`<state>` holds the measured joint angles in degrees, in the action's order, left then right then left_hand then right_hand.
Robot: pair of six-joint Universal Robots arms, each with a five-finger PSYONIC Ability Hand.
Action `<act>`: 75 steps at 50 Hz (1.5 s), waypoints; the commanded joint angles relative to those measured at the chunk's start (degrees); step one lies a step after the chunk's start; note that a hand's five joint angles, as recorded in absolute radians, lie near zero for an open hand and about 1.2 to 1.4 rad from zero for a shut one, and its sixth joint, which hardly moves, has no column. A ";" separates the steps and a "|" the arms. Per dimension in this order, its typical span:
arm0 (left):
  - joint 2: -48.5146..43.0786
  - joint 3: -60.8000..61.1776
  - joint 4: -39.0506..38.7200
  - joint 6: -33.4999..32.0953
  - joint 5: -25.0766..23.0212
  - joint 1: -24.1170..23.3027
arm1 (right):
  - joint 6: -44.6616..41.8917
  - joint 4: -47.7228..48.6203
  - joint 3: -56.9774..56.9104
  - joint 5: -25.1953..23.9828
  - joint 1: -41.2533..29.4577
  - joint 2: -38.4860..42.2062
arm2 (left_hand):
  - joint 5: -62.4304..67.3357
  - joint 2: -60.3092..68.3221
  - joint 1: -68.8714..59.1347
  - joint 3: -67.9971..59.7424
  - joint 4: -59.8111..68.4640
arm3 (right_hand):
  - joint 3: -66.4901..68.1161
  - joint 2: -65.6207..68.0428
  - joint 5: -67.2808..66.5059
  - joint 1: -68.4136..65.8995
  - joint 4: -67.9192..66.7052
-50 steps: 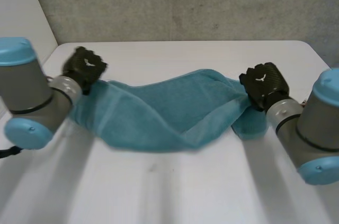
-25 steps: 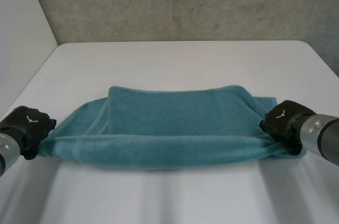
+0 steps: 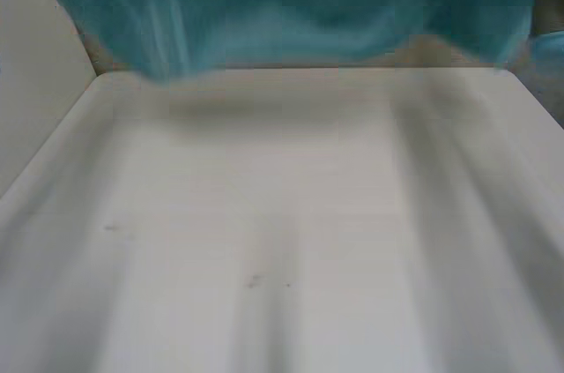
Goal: Fold the laundry
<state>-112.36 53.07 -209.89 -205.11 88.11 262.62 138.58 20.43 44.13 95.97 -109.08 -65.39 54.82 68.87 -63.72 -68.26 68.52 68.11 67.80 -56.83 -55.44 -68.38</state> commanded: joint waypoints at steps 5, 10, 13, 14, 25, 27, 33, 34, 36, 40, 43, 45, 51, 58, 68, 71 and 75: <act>3.90 19.50 -7.81 2.52 0.57 0.79 | 0.11 1.54 23.44 -1.84 0.09 -5.18 | 15.18 11.13 -16.28 -11.74 11.48 | 11.89 12.20 -13.17 -24.56 -11.62; 3.29 29.79 -7.90 2.61 -0.04 0.44 | 0.28 1.80 31.80 -4.12 -0.08 -5.10 | 15.18 11.13 -16.28 -11.74 11.48 | 11.89 12.20 -13.17 -24.56 -11.62; 2.76 35.16 -8.17 2.61 -1.01 0.35 | 0.55 1.89 36.54 -6.32 0.09 -3.17 | 15.18 11.13 -16.28 -11.74 11.48 | 11.89 12.20 -13.17 -24.56 -11.62; 2.41 37.18 -8.17 2.61 -1.45 0.35 | 0.46 1.89 37.69 -6.67 0.09 -2.03 | 15.18 11.13 -16.28 -11.74 11.48 | 11.89 12.20 -13.17 -24.56 -11.62; 2.05 50.55 -7.47 2.52 -2.59 0.70 | -0.77 -4.60 49.64 -6.76 -0.44 2.82 | 15.18 11.13 -16.28 -11.74 11.48 | 11.89 12.20 -13.17 -24.56 -11.62; 3.89 51.95 -6.94 2.52 -2.59 1.05 | -0.86 -9.06 51.40 -6.85 0.09 -0.50 | 15.18 11.13 -16.28 -11.74 11.48 | 11.89 12.20 -13.17 -24.56 -11.62; 9.43 55.74 -4.92 2.52 -2.94 2.46 | -1.03 -22.78 53.87 -8.08 0.27 -5.09 | 15.18 11.13 -16.28 -11.74 11.48 | 11.89 12.20 -13.17 -24.56 -11.62; 9.96 56.09 -4.66 2.52 -3.12 2.46 | -1.03 -24.98 53.87 -8.43 0.27 -5.36 | 15.18 11.13 -16.28 -11.74 11.48 | 11.89 12.20 -13.17 -24.56 -11.62; 11.45 57.14 -3.86 2.61 -3.56 2.54 | -0.68 -30.00 53.34 -9.83 0.35 -5.97 | 15.18 11.13 -16.28 -11.74 11.48 | -0.71 -0.40 -0.57 -11.96 0.98; 14.27 58.37 -2.63 2.69 -3.91 3.07 | 0.37 -30.89 52.73 -13.00 1.58 -9.48 | 15.18 11.13 -16.28 -11.74 11.48 | -38.01 -37.70 36.73 25.34 38.28; 15.67 59.08 -2.02 2.69 -4.00 3.42 | 3.26 -27.38 51.94 -14.32 4.30 -12.21 | 15.18 11.13 -16.28 -11.74 11.48 | -40.02 -39.71 38.74 27.35 40.29; 16.03 59.26 -2.02 2.78 -3.91 3.42 | 5.55 -25.45 51.41 -14.76 5.27 -12.91 | 15.18 11.13 -16.28 -11.74 11.48 | -42.20 -41.90 40.92 29.54 42.48; 16.38 60.48 -2.02 2.87 -4.00 3.42 | 14.08 -23.68 48.42 -14.85 8.09 -13.01 | 15.18 11.13 -16.28 -11.74 11.48 | -42.21 -41.91 40.93 29.55 42.49; 16.12 60.66 -2.02 2.78 -3.91 3.69 | 11.90 -28.77 48.33 -15.64 10.28 -12.22 | 15.18 11.13 -16.28 -11.74 11.48 | -41.88 -41.57 40.60 29.21 42.15; 15.94 60.66 -2.28 2.87 -4.00 5.09 | 7.76 -32.38 47.81 -17.05 13.45 -8.18 | 15.18 11.13 -16.28 -11.74 11.48 | -39.86 -39.55 38.58 27.19 40.14; 16.03 60.57 -2.37 2.87 -4.09 5.53 | 7.76 -32.56 47.37 -17.57 14.06 -6.59 | 15.18 11.13 -16.28 -11.74 11.48 | -39.86 -39.55 38.58 27.19 40.13; 15.94 60.57 -2.54 2.87 -4.09 6.06 | 7.84 -32.65 46.58 -18.54 15.56 -3.78 | 15.18 11.13 -16.28 -11.74 11.48 | -39.19 -38.88 37.91 26.52 39.46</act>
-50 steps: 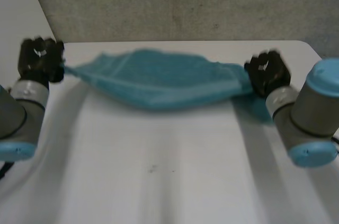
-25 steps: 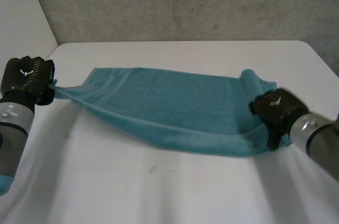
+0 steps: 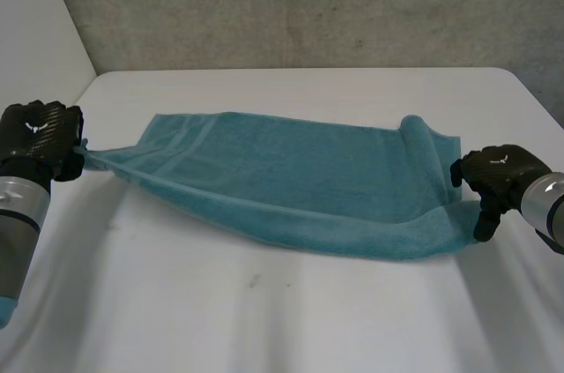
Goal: Fold the laundry
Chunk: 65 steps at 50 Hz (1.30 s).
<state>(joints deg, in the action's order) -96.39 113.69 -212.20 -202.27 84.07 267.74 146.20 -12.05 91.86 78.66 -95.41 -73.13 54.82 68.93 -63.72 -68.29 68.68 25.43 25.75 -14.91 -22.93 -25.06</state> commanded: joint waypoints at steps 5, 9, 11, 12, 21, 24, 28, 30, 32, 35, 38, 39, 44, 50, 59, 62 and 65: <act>-0.20 -0.14 -0.24 -0.05 -0.04 1.03 | 0.40 -0.26 -1.86 -3.25 3.21 7.38 | 15.18 11.07 -16.28 -11.71 11.32 | 4.49 4.17 -5.01 -6.99 -4.86; -0.29 -0.14 -0.32 -0.14 -0.04 1.12 | 0.58 -0.35 -2.21 -4.83 4.00 9.58 | 15.18 11.07 -16.28 -11.71 11.32 | 22.77 22.44 -23.29 -25.26 -23.13; -0.38 -0.23 -0.24 -0.05 -0.04 1.12 | 0.67 -0.26 -2.39 -6.06 4.61 9.76 | 15.18 11.07 -16.28 -11.71 11.32 | 53.34 53.01 -53.86 -55.83 -53.71; -0.38 -0.31 -0.24 -0.14 -0.04 1.04 | 0.75 -0.26 -2.57 -6.50 4.79 9.67 | 15.18 11.07 -16.28 -11.71 11.32 | 54.56 54.23 -55.08 -57.05 -54.92; 6.37 -2.95 2.48 -0.23 0.13 0.86 | 13.58 -0.26 -7.39 -8.97 8.13 -3.93 | 15.18 11.07 -16.28 -11.71 11.32 | 54.57 54.25 -55.09 -57.07 -54.94; 12.61 -5.49 5.29 -0.14 0.13 1.03 | 15.61 -0.43 -10.29 -9.40 9.27 -11.76 | 15.18 11.07 -16.28 -11.71 11.32 | 54.57 54.25 -55.09 -57.07 -54.94; 18.42 -9.71 8.90 0.21 0.13 1.03 | 14.29 -2.97 -14.86 -9.49 10.50 -19.32 | 15.18 11.07 -16.28 -11.71 11.32 | 54.57 54.25 -55.09 -57.07 -54.94; 20.26 -11.81 11.61 0.56 -0.13 1.38 | 13.15 -5.34 -16.71 -9.84 11.38 -21.34 | 15.18 11.07 -16.28 -11.71 11.32 | 54.57 54.25 -55.09 -57.07 -54.94; 20.63 -13.05 13.90 0.56 -0.74 1.56 | 10.61 -9.12 -18.21 -10.02 13.57 -22.93 | 15.18 11.07 -16.28 -11.71 11.32 | 54.57 54.25 -55.09 -57.07 -54.94; 20.54 -14.37 18.47 0.56 -2.67 2.09 | 4.81 -12.82 -17.95 -10.02 14.55 -22.32 | 15.18 11.07 -16.28 -11.71 11.32 | 54.57 54.25 -55.09 -57.07 -54.94; 19.84 -13.94 21.11 0.39 -4.86 2.79 | 1.12 -14.05 -17.34 -9.41 14.20 -21.71 | 15.18 11.07 -16.28 -11.71 11.32 | 54.57 54.25 -55.09 -57.07 -54.94; 19.40 -13.85 21.47 0.30 -5.31 2.88 | -2.55 -14.67 -16.64 -8.54 13.41 -20.83 | 15.18 11.07 -16.28 -11.71 11.32 | 54.57 54.25 -55.09 -57.07 -54.94; 10.36 -12.44 22.26 -0.23 -6.55 3.58 | -10.05 -14.85 -13.56 -5.55 7.96 -14.07 | 15.18 11.07 -16.28 -11.71 11.32 | 54.57 54.25 -55.09 -57.07 -54.94; -3.94 -14.37 22.09 -4.69 -6.28 3.23 | -12.16 -13.97 -14.87 1.40 1.90 -0.63 | 15.18 11.07 -16.28 -11.71 11.32 | 54.57 54.25 -55.09 -57.07 -54.94; -20.14 -32.37 23.06 -13.32 -4.18 -1.95 | -16.47 -8.70 -33.92 9.13 -2.50 17.13 | 15.18 11.07 -16.28 -11.71 11.32 | 54.57 54.25 -55.09 -57.07 -54.94; -23.23 -47.13 22.44 -13.06 -0.75 -3.27 | -15.86 -4.84 -47.88 12.03 -4.52 20.83 | 15.18 11.07 -16.28 -11.71 11.32 | 54.57 54.25 -55.09 -57.07 -54.94; -23.50 -58.79 18.51 -11.31 1.35 -3.97 | -14.11 3.04 -61.04 14.49 -5.75 22.15 | 15.18 11.07 -16.28 -11.71 11.32 | 54.57 54.25 -55.09 -57.07 -54.94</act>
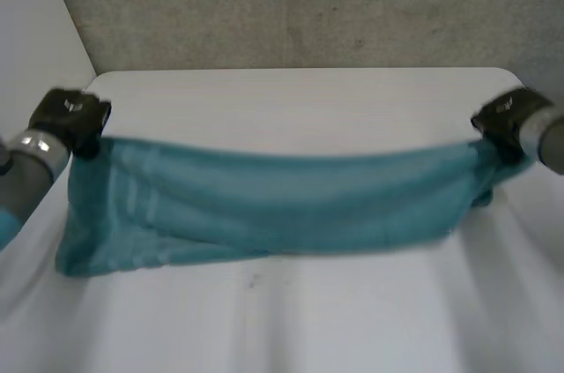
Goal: Fold the laundry
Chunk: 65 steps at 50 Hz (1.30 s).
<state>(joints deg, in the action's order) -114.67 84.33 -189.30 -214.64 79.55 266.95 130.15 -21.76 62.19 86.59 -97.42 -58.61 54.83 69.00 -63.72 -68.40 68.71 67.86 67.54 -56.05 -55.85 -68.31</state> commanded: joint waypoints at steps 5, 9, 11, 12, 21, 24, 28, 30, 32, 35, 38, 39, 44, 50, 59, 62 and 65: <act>-1.53 -34.67 -19.07 6.68 9.82 -3.19 | 5.90 30.08 -34.51 7.80 -4.71 5.62 | 15.17 11.00 -16.28 -11.60 11.29 | 12.14 12.46 -13.95 -24.15 -11.69; 0.76 -32.49 -24.89 7.66 11.94 -3.37 | 6.34 35.38 -28.37 7.54 -4.71 0.79 | 15.17 11.00 -16.28 -11.60 11.29 | 12.14 12.46 -13.95 -24.15 -11.69; 1.29 -29.59 -24.11 7.92 11.85 -3.28 | 6.43 35.03 -20.65 6.92 -4.62 -3.25 | 15.17 11.00 -16.28 -11.60 11.29 | 12.14 12.46 -13.95 -24.15 -11.69; 1.99 -26.44 -23.67 8.01 11.50 -3.28 | 6.43 34.94 -18.79 6.57 -4.62 -3.79 | 15.17 11.00 -16.28 -11.60 11.29 | 12.14 12.46 -13.95 -24.15 -11.69; 2.35 -8.32 -23.49 9.15 10.71 -3.37 | 6.96 36.17 -0.85 -0.63 -4.10 -4.23 | 15.17 11.00 -16.28 -11.60 11.29 | 12.14 12.46 -13.95 -24.15 -11.69; 1.56 -2.88 -23.58 9.59 10.71 -3.37 | 7.22 36.61 3.72 -2.65 -3.92 -4.06 | 15.17 11.00 -16.28 -11.60 11.29 | 12.14 12.46 -13.95 -24.15 -11.69; -1.24 2.75 -23.75 9.68 10.62 -3.37 | 7.83 36.79 9.08 -3.45 -3.75 -1.08 | 15.17 11.00 -16.28 -11.60 11.29 | 12.14 12.46 -13.95 -24.15 -11.69; -2.13 4.52 -23.84 9.68 10.62 -3.37 | 8.27 36.79 10.84 -3.45 -3.74 1.20 | 15.17 11.00 -16.28 -11.60 11.29 | 12.14 12.46 -13.95 -24.15 -11.69; -2.84 6.20 -23.84 9.68 10.62 -3.46 | 8.63 36.79 13.22 -3.54 -3.92 4.28 | 15.17 11.00 -16.28 -11.60 11.29 | 12.14 12.46 -13.95 -24.15 -11.69; -3.27 9.60 -23.84 9.59 10.53 -3.37 | 8.71 36.61 15.68 -3.63 -3.92 6.49 | 15.17 11.00 -16.28 -11.60 11.29 | 12.14 12.46 -13.95 -24.15 -11.69; -2.66 11.38 -23.84 9.59 10.45 -3.37 | 8.89 36.17 18.13 -3.63 -3.40 6.58 | 15.17 11.00 -16.28 -11.60 11.29 | -0.68 -0.35 -1.13 -11.33 1.13; -2.14 12.25 -23.84 9.59 10.45 -3.45 | 8.89 36.17 18.15 -3.63 -3.39 6.58 | 15.17 11.00 -16.28 -11.60 11.29 | -0.75 -0.43 -1.06 -11.25 1.21; 0.59 14.19 -23.84 9.68 10.45 -3.28 | 9.50 35.65 22.10 -4.15 -1.28 4.56 | 15.17 11.00 -16.28 -11.60 11.29 | -20.25 -19.92 18.44 8.24 20.70; 1.47 14.72 -23.84 9.77 10.45 -3.28 | 13.89 32.32 24.82 -6.87 0.56 0.78 | 15.17 11.00 -16.28 -11.60 11.29 | -30.00 -29.68 28.19 17.99 30.45; 1.38 14.90 -23.84 9.77 10.45 -3.46 | 18.64 24.40 24.12 -14.34 3.99 0.60 | 15.17 11.00 -16.28 -11.60 11.29 | -33.72 -33.40 31.91 21.72 34.18; 1.29 14.90 -23.84 9.77 10.45 -3.46 | 19.00 23.78 23.25 -15.23 5.13 0.69 | 15.17 11.00 -16.28 -11.60 11.29 | -33.05 -32.73 31.24 21.05 33.51; 1.29 14.90 -23.84 9.77 10.45 -3.46 | 19.09 23.69 22.81 -15.84 5.22 0.95 | 15.17 11.00 -16.28 -11.60 11.29 | -32.38 -32.05 30.57 20.37 32.83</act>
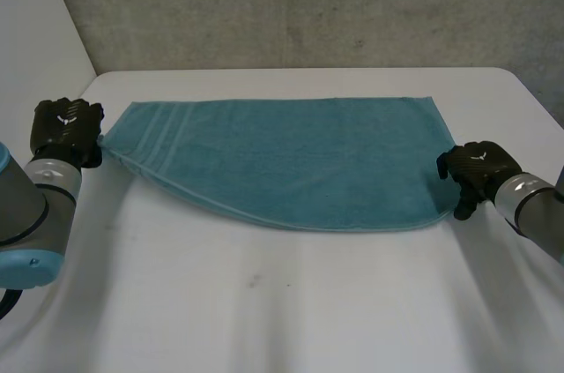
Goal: Fold the laundry
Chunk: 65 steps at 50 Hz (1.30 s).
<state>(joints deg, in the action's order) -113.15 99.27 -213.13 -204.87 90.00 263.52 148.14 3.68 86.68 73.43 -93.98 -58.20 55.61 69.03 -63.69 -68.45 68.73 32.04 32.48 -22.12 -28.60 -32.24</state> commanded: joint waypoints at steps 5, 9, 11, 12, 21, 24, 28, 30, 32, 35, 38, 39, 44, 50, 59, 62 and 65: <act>-0.23 0.14 0.00 -0.01 0.00 -0.03 | 0.31 -1.31 -1.95 -2.68 1.96 0.72 | 14.39 10.97 -16.31 -11.55 11.27 | 5.62 5.18 -5.54 -9.06 -5.43; -0.23 0.14 0.00 -0.01 0.00 0.15 | 0.22 -1.05 -2.04 -2.76 2.49 0.90 | 14.39 10.97 -16.31 -11.55 11.27 | 5.80 5.35 -5.71 -9.24 -5.60; -0.23 0.14 0.00 -0.01 0.00 0.15 | 0.14 -0.96 -1.95 -2.85 3.19 1.16 | 14.39 10.97 -16.31 -11.55 11.27 | 5.80 5.35 -5.71 -9.24 -5.60; -0.32 0.05 0.00 -0.01 0.00 0.15 | 0.22 -0.96 -1.87 -2.85 3.37 1.16 | 14.39 10.97 -16.31 -11.55 11.27 | 5.80 5.35 -5.71 -9.24 -5.60; -0.84 -0.83 0.00 -0.18 -0.35 0.41 | -1.45 -1.14 -0.64 -3.03 3.81 1.25 | 14.39 10.97 -16.31 -11.55 11.27 | 6.47 6.03 -6.39 -9.91 -6.27; -1.11 -1.44 0.00 -0.18 -0.35 0.59 | -2.67 -1.31 0.07 -3.03 3.89 1.16 | 14.39 10.97 -16.31 -11.55 11.27 | 7.65 7.20 -7.56 -11.08 -7.45; -1.81 -3.02 0.70 -0.09 -0.17 0.67 | -3.90 -1.49 0.51 -3.12 3.89 1.25 | 14.39 10.97 -16.31 -11.55 11.27 | 8.65 8.21 -8.57 -12.09 -8.45; -2.86 -3.90 0.70 -0.18 -0.17 0.76 | -4.96 -1.40 0.60 -3.03 3.98 1.25 | 14.39 10.97 -16.31 -11.55 11.27 | 12.18 11.74 -12.10 -15.62 -11.99; -3.13 -4.26 0.70 -0.09 -0.17 0.68 | -5.40 -1.40 0.60 -3.03 4.16 1.25 | 14.39 10.97 -16.31 -11.55 11.27 | 14.37 13.92 -14.28 -17.80 -14.17; -3.57 -4.43 0.70 -0.18 -0.17 0.76 | -5.84 -1.31 0.51 -3.12 4.77 1.42 | 14.39 10.97 -16.31 -11.55 11.27 | 20.58 20.14 -20.50 -24.02 -20.39; -3.66 -4.52 0.79 -0.18 -0.17 0.76 | -6.37 -1.31 -0.02 -3.03 4.77 2.21 | 14.39 10.97 -16.31 -11.55 11.27 | 23.79 23.35 -23.71 -27.23 -23.60; -3.66 -4.43 0.79 -0.18 -0.17 0.76 | -6.54 -1.31 -0.11 -3.03 4.86 2.48 | 14.39 10.97 -16.31 -11.55 11.27 | 24.80 24.35 -24.71 -28.23 -24.60; -3.66 -4.26 0.79 -0.18 -0.17 0.76 | -6.98 -1.31 -1.07 -2.94 4.95 3.36 | 14.39 10.97 -16.31 -11.55 11.27 | 41.12 40.68 -41.04 -44.56 -40.93; -3.66 -3.82 0.88 -0.27 -0.17 0.76 | -6.98 -1.49 -2.57 -2.76 4.51 3.97 | 14.39 10.97 -16.31 -11.55 11.27 | 47.96 47.52 -47.88 -51.40 -47.76; -3.39 -3.12 0.97 -0.27 -0.17 0.85 | -5.84 -1.75 -2.48 -2.33 4.42 4.32 | 14.39 10.97 -16.31 -11.55 11.27 | 29.86 29.41 -29.77 -33.30 -29.66; -3.39 -3.20 0.97 -0.27 -0.17 1.11 | -5.84 -1.75 -2.30 -2.33 4.51 4.50 | 14.39 10.97 -16.31 -11.55 11.27 | 27.67 27.23 -27.59 -31.11 -27.48; -3.39 -3.20 0.97 -0.27 -0.17 1.11 | -5.84 -1.75 -2.39 -2.33 4.69 5.03 | 14.39 10.97 -16.31 -11.55 11.27 | 26.99 26.55 -26.91 -30.43 -26.80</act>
<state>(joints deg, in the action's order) -116.55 96.11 -212.17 -205.14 89.82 264.45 142.28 1.94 84.16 71.10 -89.54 -53.74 55.61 69.03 -63.69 -68.45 68.73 53.24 53.89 -44.98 -46.26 -53.48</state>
